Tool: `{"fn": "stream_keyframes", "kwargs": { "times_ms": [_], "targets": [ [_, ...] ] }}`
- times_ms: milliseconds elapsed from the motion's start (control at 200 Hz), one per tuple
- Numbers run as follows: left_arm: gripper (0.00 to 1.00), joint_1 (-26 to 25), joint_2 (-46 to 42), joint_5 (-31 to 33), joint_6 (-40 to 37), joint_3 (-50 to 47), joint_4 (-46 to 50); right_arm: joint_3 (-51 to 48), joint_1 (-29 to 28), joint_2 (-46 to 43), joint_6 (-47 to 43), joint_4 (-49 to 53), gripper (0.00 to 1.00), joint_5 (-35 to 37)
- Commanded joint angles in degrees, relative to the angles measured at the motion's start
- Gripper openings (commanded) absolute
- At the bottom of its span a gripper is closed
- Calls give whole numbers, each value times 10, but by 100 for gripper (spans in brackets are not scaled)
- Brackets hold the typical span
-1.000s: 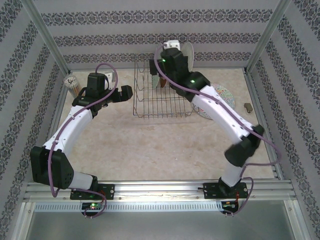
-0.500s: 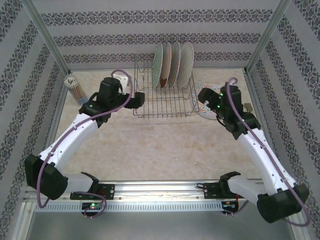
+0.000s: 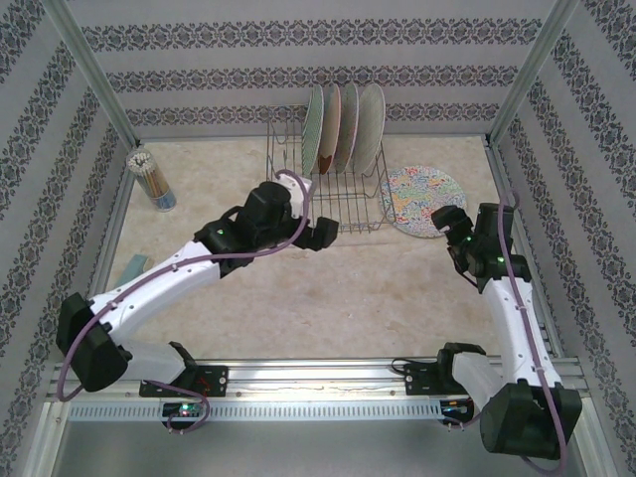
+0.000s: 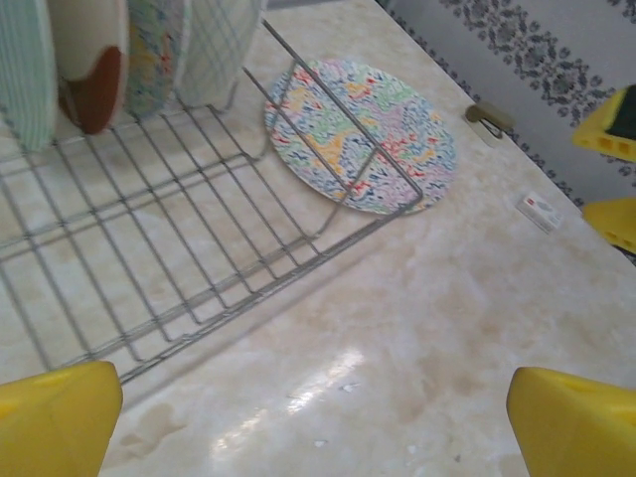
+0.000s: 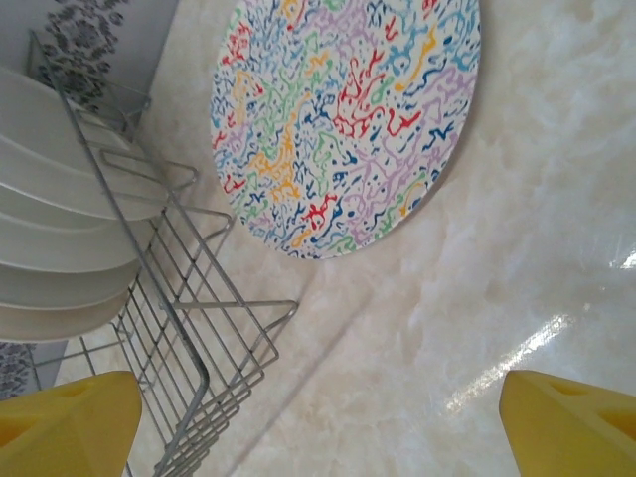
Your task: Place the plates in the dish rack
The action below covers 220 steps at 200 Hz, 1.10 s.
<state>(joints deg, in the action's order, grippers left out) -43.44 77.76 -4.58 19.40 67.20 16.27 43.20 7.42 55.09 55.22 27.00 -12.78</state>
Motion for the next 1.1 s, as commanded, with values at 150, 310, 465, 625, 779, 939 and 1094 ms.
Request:
{"fn": "stream_keyframes", "kwargs": {
  "times_ms": [150, 310, 465, 625, 779, 939, 1094],
  "targets": [
    [100, -17, 51, -88, 63, 41, -56, -14, 36, 59, -12, -72, 92, -29],
    [100, -17, 58, -160, 199, -17, -187, -12, 48, 122, -29, -113, 91, -45],
    [100, -17, 44, -145, 238, -61, -242, 9, 53, 187, -56, -130, 91, -63],
    [100, -17, 39, -145, 228, -60, -226, 33, 65, 250, -78, -148, 86, -103],
    [100, -17, 44, -148, 205, -45, -193, 44, 69, 295, -78, -174, 82, -113],
    [100, -17, 53, -149, 191, -33, -176, 52, 71, 325, -71, -185, 78, -113],
    [100, -16, 63, -151, 186, -24, -173, 48, 72, 338, -63, -197, 75, -111]
  ]
}}
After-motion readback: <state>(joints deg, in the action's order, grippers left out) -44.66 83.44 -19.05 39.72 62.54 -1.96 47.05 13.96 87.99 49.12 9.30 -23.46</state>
